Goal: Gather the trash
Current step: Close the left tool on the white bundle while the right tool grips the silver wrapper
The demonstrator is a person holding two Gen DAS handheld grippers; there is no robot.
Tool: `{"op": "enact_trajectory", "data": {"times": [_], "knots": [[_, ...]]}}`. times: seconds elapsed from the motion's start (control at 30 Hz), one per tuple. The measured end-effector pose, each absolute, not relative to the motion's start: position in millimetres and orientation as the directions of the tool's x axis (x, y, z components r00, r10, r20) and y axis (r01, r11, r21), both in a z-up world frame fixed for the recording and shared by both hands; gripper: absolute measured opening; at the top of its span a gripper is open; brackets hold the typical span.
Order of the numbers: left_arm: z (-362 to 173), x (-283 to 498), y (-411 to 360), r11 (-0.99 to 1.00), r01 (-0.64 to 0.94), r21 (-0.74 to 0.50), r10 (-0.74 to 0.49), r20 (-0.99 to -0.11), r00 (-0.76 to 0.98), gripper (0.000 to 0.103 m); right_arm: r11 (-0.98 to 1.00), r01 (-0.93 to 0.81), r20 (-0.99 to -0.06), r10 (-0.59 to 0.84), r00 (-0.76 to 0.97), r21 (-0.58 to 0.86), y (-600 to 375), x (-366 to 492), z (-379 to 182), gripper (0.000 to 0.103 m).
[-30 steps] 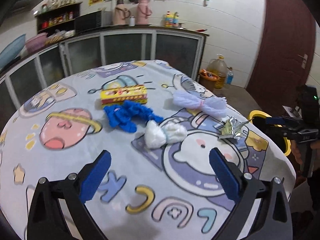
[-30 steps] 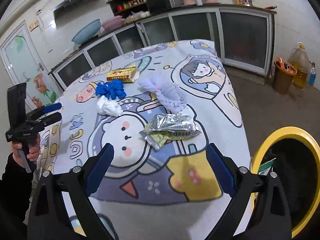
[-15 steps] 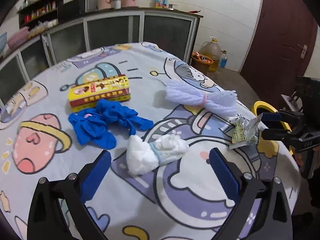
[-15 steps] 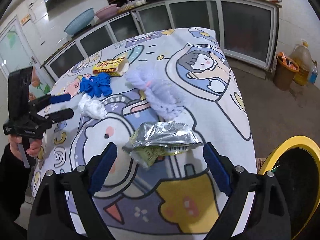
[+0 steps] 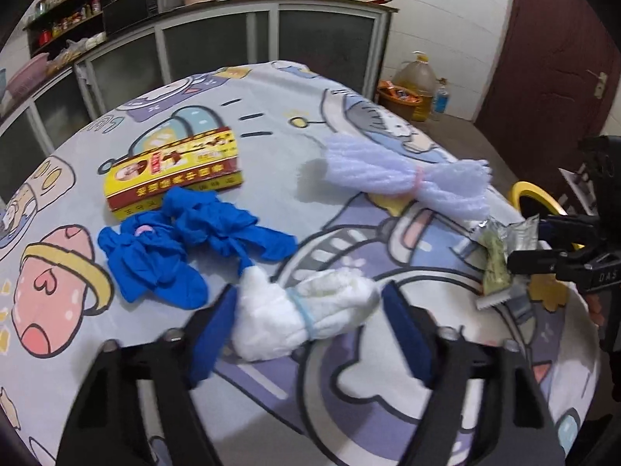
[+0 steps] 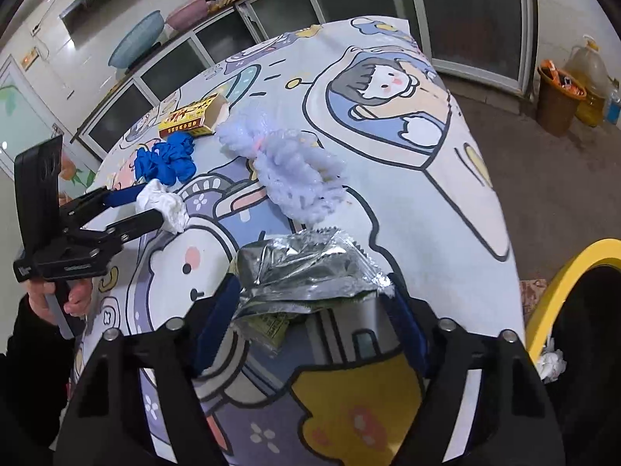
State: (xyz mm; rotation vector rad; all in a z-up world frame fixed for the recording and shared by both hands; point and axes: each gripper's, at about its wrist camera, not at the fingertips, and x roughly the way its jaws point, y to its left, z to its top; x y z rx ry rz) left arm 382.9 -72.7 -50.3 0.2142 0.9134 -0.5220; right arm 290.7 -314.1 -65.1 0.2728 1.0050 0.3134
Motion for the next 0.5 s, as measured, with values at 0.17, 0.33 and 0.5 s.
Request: {"op": "enact_trajectory", "data": {"times": [0.17,0.33,0.5], "knots": [[-51,386,-65,0.868,0.491,-0.068,-0.344,-0.796,0.498,0.05,0.929,-0.136,-0.798,0.365,0.479,0.343,-307,292,-68,0.012],[-39,368,-55,0.867,0.489,-0.092,-0.368,-0.78,0.506,0.048,0.916,-0.175,-0.779,0.4,0.484,0.361,-303,273,-56,0.008],[-11,334,-31,0.873,0.476,-0.106,-0.392,-0.734,0.555,0.048,0.893,-0.217,-0.735,0.447,0.51,0.393,-305,242,-32,0.008]]}}
